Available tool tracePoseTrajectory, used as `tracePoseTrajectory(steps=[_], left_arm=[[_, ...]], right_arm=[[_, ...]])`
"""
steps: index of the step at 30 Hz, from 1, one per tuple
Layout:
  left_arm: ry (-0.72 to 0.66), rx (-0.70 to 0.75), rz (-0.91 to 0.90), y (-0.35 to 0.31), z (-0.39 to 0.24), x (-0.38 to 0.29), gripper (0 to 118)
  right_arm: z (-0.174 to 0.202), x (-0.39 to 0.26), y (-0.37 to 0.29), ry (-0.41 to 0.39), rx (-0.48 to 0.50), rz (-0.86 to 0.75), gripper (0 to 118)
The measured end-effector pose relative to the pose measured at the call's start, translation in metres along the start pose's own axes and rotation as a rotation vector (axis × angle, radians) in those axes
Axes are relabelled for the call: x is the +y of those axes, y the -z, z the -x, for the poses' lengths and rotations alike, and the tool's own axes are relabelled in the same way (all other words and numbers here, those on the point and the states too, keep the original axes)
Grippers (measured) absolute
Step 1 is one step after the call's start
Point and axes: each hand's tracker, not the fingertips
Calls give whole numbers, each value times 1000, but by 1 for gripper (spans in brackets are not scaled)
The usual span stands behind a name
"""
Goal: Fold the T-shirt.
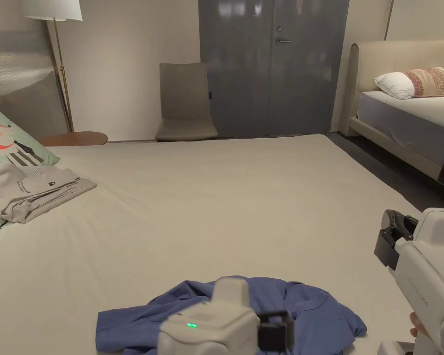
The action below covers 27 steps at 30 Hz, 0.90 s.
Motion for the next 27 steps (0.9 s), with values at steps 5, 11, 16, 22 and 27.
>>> tracePoseTrajectory(steps=[5,11,16,22,27], left_arm=[[60,252,-293,-114,60,80,108],[67,540,-554,-208,102,115,71],[46,635,-623,-246,118,117,0],[69,608,-543,-237,122,105,0],[4,515,-317,-200,136,77,0]], right_arm=[[6,11,0,25,12,-37,1],[18,16,1,36,37,-62,1],[26,16,2,37,54,-65,1],[31,16,1,16,67,-64,1],[31,8,2,16,68,-46,1]])
